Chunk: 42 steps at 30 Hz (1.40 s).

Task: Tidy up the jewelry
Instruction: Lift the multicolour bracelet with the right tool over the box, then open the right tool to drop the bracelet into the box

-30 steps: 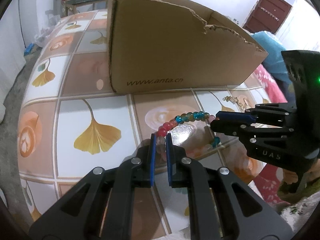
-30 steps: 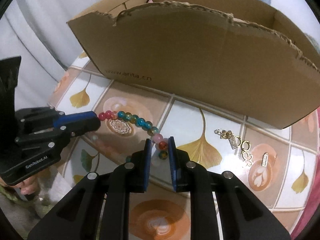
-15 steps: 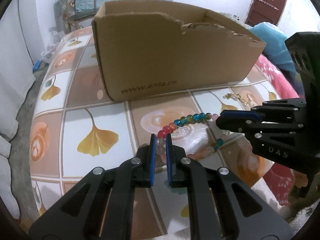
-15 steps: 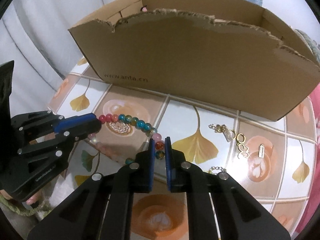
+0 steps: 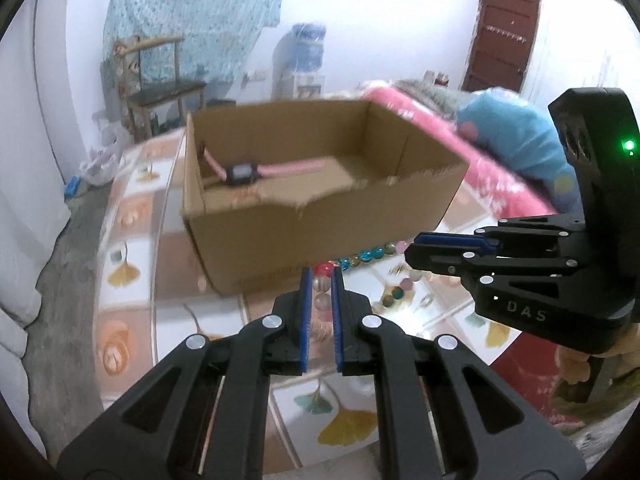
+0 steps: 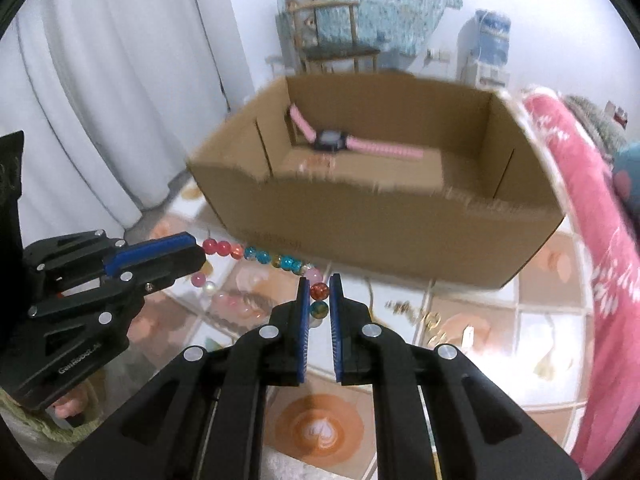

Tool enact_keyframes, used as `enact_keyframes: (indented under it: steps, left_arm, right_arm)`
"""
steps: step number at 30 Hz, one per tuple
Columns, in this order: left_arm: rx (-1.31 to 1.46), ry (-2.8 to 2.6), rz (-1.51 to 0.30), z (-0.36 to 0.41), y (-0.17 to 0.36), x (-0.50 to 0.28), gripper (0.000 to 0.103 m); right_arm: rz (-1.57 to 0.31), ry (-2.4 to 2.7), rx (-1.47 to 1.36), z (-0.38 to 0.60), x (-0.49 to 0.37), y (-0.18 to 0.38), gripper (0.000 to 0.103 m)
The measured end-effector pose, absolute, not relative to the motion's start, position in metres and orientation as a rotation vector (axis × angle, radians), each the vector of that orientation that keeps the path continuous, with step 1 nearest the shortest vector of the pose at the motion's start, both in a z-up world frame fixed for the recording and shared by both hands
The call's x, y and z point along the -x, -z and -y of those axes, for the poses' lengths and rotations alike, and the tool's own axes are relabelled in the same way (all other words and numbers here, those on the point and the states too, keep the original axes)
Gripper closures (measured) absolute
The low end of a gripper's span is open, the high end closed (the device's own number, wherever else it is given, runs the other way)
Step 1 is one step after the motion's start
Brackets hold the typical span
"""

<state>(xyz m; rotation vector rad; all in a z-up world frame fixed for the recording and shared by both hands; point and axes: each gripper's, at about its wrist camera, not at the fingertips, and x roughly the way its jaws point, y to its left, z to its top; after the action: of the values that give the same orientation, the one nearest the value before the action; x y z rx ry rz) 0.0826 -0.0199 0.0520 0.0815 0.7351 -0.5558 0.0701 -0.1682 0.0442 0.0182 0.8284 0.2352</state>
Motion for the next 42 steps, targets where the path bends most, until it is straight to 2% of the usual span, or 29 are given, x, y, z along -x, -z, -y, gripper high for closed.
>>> enact_keyframes:
  steps: [8,13,17,25,32,37,42]
  left_arm:
    - [-0.067,0.584,-0.577,0.024,-0.117,-0.094,0.094]
    - [-0.081,0.587,-0.53,0.031,-0.141,-0.123,0.094]
    - [-0.098,0.592,-0.554,0.041,-0.142,-0.156,0.094]
    - [-0.126,0.599,-0.761,0.06,-0.099,-0.233,0.094]
    - [-0.19,0.638,-1.07,0.097,-0.045,-0.308,0.094]
    - [-0.205,0.641,-1.26,0.114,-0.011,-0.338,0.094]
    - [-0.198,0.624,-1.35,0.125,0.007,-0.35,0.094]
  right_arm:
    - [-0.653,-0.276,-0.025,0.186,-0.066,-0.117,0.093]
    - [-0.617,-0.306,-0.03,0.186,-0.104,-0.138,0.093]
    - [-0.656,-0.332,-0.047,0.197,-0.146,-0.139,0.093]
    - [-0.853,-0.386,-0.035,0.201,-0.224,-0.101,0.093]
    - [-1.073,-0.373,-0.008,0.21,-0.292,-0.063,0.093]
    - [-1.191,-0.329,0.046,0.215,-0.316,-0.041,0.093]
    - [-1.26,-0.266,0.106,0.219,-0.323,-0.023,0.093]
